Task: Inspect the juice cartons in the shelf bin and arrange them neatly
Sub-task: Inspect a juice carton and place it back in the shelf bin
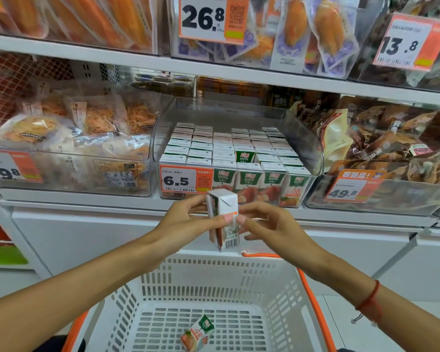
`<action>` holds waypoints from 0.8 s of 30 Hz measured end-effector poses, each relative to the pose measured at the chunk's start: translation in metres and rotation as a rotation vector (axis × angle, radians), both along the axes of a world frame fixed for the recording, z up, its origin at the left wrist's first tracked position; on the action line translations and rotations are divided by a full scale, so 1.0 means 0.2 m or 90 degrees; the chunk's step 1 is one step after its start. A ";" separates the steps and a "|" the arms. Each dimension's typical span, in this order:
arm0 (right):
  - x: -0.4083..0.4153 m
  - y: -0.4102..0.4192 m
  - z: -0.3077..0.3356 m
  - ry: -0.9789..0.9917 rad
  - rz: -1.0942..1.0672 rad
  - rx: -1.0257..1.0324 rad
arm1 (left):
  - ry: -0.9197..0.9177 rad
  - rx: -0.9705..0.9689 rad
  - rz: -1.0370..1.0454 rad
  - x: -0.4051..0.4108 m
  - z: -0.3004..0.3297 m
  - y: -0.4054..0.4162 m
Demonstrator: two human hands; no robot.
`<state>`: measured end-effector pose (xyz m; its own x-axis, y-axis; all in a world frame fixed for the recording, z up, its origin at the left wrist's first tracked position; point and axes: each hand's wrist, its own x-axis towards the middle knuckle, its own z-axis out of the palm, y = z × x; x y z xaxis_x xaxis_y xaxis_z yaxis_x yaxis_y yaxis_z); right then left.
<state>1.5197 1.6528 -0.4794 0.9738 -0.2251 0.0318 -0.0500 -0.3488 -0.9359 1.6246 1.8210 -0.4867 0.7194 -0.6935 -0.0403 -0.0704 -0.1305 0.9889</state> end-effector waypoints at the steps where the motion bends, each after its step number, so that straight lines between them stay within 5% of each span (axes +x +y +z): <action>1: 0.00 -0.01 0.01 -0.007 -0.006 0.035 | -0.047 -0.019 -0.014 0.00 0.01 0.00; 8: -0.03 -0.03 0.05 -0.113 0.043 0.088 | -0.472 -0.071 0.026 -0.01 -0.03 0.02; 13: -0.04 -0.05 0.05 -0.150 0.075 0.066 | -0.592 -0.099 0.050 -0.01 -0.03 0.01; 17: -0.04 -0.05 0.03 -0.161 0.082 0.047 | -0.562 -0.086 0.043 -0.02 -0.04 0.00; 24: -0.07 -0.04 0.04 -0.236 0.091 -0.221 | -0.213 -0.102 -0.018 -0.03 -0.03 -0.01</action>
<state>1.5047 1.6446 -0.4715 0.9034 -0.0054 0.4287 0.3333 -0.6202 -0.7102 1.6193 1.8188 -0.4933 0.6547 -0.6919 0.3043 -0.3945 0.0305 0.9184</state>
